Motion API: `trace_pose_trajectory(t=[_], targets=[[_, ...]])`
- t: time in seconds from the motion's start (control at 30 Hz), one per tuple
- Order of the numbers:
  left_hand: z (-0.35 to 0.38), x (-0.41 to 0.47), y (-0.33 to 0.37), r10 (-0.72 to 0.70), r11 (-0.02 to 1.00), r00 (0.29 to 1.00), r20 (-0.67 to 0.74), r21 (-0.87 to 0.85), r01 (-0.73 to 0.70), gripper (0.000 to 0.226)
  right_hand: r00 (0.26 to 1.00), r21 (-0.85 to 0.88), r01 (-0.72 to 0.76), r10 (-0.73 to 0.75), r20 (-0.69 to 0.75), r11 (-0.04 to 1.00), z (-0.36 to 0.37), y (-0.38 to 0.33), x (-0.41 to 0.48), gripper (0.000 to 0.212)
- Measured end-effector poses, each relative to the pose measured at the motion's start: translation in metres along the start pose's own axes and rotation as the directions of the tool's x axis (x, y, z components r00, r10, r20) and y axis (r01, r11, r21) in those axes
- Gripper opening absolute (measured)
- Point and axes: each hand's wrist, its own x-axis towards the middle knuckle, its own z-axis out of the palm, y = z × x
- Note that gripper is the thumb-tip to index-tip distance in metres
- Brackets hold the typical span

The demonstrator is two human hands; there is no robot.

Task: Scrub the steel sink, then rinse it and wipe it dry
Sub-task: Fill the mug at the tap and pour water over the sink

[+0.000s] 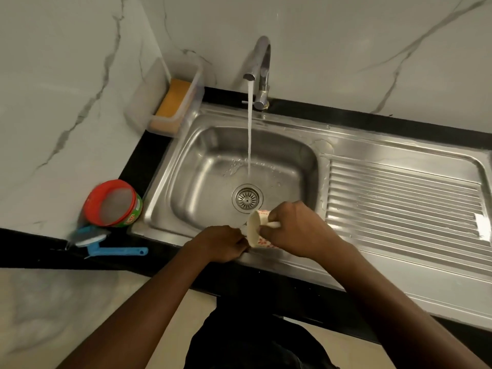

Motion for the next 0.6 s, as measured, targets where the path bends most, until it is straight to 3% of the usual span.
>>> trace_pose_trajectory(t=[0.23, 0.37, 0.5, 0.6], targets=[[0.012, -0.007, -0.017, 0.071, 0.997, 0.991, -0.117, 0.01, -0.07, 0.048, 0.989, -0.078, -0.12, 0.126, 0.073, 0.99, -0.026, 0.044, -0.014, 0.032], [0.014, -0.006, -0.023, 0.018, 0.994, 0.982, -0.19, 0.111, 0.003, 0.056, 0.982, -0.152, -0.181, 0.187, 0.025, 0.972, -0.035, 0.067, -0.01, 0.037], [0.013, -0.01, -0.026, 0.002, 0.986, 0.986, -0.168, 0.163, 0.026, 0.058, 0.981, -0.113, -0.193, 0.191, -0.036, 0.975, -0.024, 0.043, 0.011, 0.033], [0.004, -0.015, -0.039, -0.025, 0.984, 0.987, -0.161, 0.171, 0.053, 0.06, 0.992, -0.049, -0.119, 0.116, -0.059, 0.992, -0.001, 0.003, 0.037, 0.029]])
